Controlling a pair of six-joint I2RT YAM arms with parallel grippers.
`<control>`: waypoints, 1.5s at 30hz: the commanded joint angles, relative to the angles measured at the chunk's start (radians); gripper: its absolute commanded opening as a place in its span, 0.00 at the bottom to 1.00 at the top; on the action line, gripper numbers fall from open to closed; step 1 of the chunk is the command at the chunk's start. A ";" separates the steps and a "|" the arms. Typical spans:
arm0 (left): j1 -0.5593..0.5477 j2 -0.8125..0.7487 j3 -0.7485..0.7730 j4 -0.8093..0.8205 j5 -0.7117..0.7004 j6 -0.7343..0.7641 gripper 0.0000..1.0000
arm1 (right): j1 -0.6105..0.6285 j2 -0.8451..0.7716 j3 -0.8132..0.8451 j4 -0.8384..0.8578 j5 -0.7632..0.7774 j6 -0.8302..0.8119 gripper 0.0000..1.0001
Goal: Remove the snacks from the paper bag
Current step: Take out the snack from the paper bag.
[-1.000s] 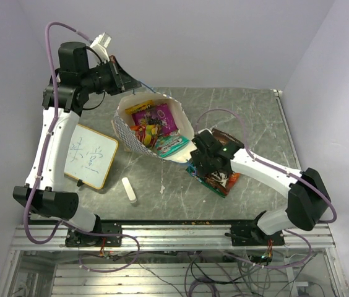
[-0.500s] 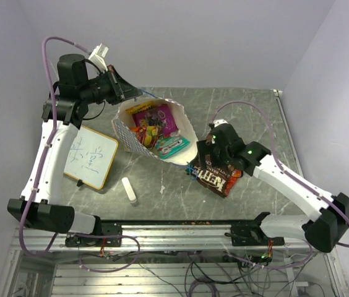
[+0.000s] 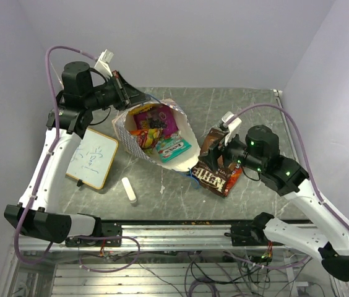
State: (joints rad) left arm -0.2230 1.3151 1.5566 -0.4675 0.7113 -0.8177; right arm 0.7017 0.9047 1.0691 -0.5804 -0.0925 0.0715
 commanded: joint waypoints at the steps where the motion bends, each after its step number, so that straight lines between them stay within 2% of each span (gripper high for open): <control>1: -0.029 -0.047 -0.008 0.062 0.030 -0.027 0.07 | 0.002 0.002 -0.060 0.272 -0.277 -0.212 0.76; 4: -0.038 -0.058 -0.028 0.073 0.031 -0.037 0.07 | 0.007 0.071 -0.063 0.350 -0.331 -0.284 0.73; 7: -0.051 -0.081 -0.061 0.094 0.030 -0.045 0.07 | 0.016 0.157 -0.062 0.382 -0.317 -0.391 0.72; 15: -0.059 -0.082 -0.065 0.047 0.009 0.035 0.07 | 0.062 0.368 0.014 0.192 -0.303 -1.064 0.74; 20: -0.061 -0.024 0.021 -0.012 0.011 0.089 0.07 | 0.073 0.471 0.008 0.236 -0.279 -1.210 0.74; 27: -0.061 -0.013 0.005 0.011 0.045 0.090 0.07 | 0.132 0.640 0.035 0.265 -0.129 -1.341 0.74; 33: -0.061 -0.016 0.005 0.001 0.050 0.102 0.07 | 0.135 0.741 0.054 0.333 -0.013 -1.350 0.75; 40: -0.060 -0.009 0.018 -0.025 0.053 0.119 0.07 | 0.134 0.808 0.048 0.409 0.014 -1.346 0.74; 45: -0.061 0.003 0.072 -0.127 0.053 0.198 0.07 | 0.132 0.888 0.060 0.520 0.073 -1.340 0.74</control>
State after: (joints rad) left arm -0.2729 1.3132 1.5631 -0.5262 0.7284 -0.6884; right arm 0.8371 1.7283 1.0996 -0.1738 -0.0834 -1.2655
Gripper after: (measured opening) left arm 0.072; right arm 0.746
